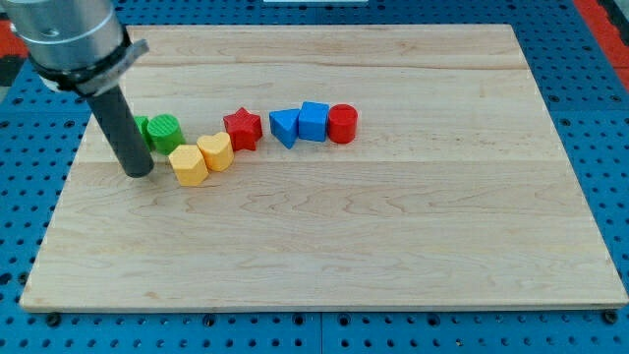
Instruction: Move the yellow blocks right to the green blocks
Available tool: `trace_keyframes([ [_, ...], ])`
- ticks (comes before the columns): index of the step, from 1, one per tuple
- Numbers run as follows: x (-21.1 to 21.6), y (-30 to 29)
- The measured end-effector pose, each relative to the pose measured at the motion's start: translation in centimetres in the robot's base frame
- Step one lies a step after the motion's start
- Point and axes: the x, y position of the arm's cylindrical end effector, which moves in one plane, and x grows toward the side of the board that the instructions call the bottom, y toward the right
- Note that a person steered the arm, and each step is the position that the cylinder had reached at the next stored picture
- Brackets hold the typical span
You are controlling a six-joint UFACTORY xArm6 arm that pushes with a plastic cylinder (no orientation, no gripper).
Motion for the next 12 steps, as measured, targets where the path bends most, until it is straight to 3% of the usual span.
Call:
trace_keyframes([
  [2,6.2,0.7],
  [4,4.3,6.1],
  [6,-0.9,5.6],
  [12,1.3,8.3],
])
